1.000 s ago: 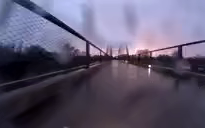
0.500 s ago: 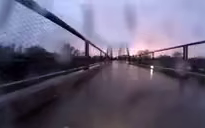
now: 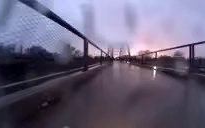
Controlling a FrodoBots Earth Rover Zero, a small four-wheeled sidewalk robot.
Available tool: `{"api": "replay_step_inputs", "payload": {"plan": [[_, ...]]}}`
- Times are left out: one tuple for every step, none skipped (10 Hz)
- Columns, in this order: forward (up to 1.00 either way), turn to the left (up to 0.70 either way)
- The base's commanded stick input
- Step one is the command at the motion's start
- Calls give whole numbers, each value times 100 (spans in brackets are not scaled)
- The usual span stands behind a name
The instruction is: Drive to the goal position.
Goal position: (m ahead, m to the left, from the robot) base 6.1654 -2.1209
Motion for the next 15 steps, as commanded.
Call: {"api": "replay_step_inputs", "payload": {"plan": [[70, 0], [70, 0], [70, 0], [70, 0], [70, 0], [70, 0], [70, 0], [70, 0], [70, 0], [70, 0], [70, 0], [70, 0], [70, 0], [70, 0], [70, 0]]}}
